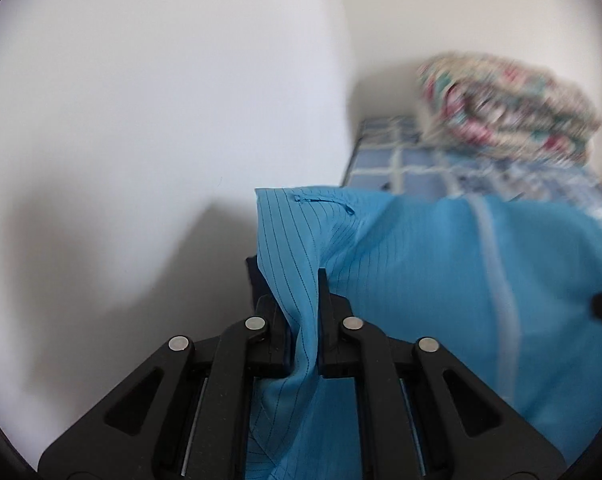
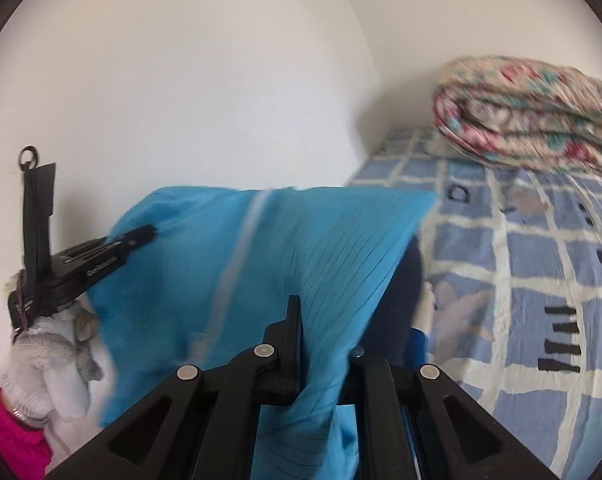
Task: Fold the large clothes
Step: 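Lift the folded jacket with both tools and carry it onto the dark clothes stack, then open both tools and release the jacket on the stack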
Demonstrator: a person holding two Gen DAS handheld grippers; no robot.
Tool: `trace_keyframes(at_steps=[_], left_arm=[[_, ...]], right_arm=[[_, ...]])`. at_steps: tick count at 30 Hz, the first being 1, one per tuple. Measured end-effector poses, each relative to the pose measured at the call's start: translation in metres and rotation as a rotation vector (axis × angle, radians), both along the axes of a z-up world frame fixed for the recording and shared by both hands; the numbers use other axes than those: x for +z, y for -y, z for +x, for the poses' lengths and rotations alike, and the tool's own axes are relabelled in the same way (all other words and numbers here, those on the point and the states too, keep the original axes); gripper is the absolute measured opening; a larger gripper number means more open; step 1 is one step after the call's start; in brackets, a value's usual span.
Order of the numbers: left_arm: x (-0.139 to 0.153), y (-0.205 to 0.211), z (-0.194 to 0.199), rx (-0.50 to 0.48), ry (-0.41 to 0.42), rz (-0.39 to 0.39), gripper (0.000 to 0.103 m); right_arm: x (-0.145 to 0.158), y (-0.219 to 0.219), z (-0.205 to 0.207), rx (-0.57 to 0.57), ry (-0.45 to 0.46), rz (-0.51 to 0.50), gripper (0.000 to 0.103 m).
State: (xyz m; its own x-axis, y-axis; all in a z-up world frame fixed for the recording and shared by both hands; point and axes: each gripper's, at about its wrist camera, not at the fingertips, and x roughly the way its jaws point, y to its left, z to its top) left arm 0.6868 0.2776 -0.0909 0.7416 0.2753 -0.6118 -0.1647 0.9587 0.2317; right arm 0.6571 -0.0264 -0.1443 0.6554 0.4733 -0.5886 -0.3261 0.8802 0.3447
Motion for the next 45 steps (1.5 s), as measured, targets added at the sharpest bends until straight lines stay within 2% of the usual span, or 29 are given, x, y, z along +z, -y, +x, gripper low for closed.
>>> trace_keyframes(at_steps=[3, 4, 5, 6, 7, 9, 12, 15, 22, 27, 31, 34, 39, 45], left_arm=[[-0.022, 0.002, 0.011, 0.062, -0.011, 0.082, 0.032], [-0.022, 0.003, 0.011, 0.075, -0.01, 0.092, 0.039], [-0.023, 0.001, 0.011, 0.093, -0.009, 0.092, 0.041], [-0.022, -0.003, 0.009, 0.102, -0.01, 0.087, 0.045], [-0.023, -0.005, 0.012, 0.114, -0.017, 0.083, 0.048], [-0.02, -0.006, 0.007, 0.137, -0.026, 0.069, 0.048], [-0.004, -0.002, -0.004, 0.135, -0.004, 0.069, 0.048], [0.014, 0.001, -0.022, 0.124, 0.017, 0.024, 0.048], [0.071, 0.015, -0.081, 0.092, 0.053, -0.035, 0.048], [0.121, 0.03, -0.142, 0.035, 0.076, -0.131, 0.048], [0.157, 0.047, -0.187, -0.013, 0.107, -0.171, 0.048], [0.185, 0.063, -0.225, -0.053, 0.131, -0.165, 0.048], [0.225, 0.085, -0.299, -0.108, 0.158, -0.209, 0.048], [0.268, 0.114, -0.397, -0.194, 0.213, -0.165, 0.052]], right_arm=[[-0.023, 0.012, 0.008, -0.054, -0.056, -0.028, 0.04], [-0.029, 0.014, 0.01, -0.063, -0.071, -0.048, 0.045], [-0.033, 0.017, 0.01, -0.074, -0.076, -0.063, 0.053], [-0.034, 0.019, 0.008, -0.08, -0.073, -0.068, 0.054], [-0.034, 0.022, 0.006, -0.081, -0.069, -0.071, 0.054], [-0.03, 0.028, -0.001, -0.091, -0.063, -0.07, 0.055], [-0.02, 0.036, -0.012, -0.106, -0.043, -0.095, 0.055], [-0.006, 0.044, -0.024, -0.104, -0.015, -0.124, 0.055], [0.052, 0.073, -0.078, -0.108, 0.036, -0.12, 0.055], [0.102, 0.096, -0.125, -0.111, 0.069, -0.131, 0.055], [0.142, 0.114, -0.172, -0.124, 0.111, -0.134, 0.055], [0.167, 0.127, -0.207, -0.135, 0.134, -0.131, 0.055], [0.205, 0.14, -0.276, -0.127, 0.179, -0.143, 0.055], [0.244, 0.158, -0.365, -0.092, 0.237, -0.154, 0.055]])
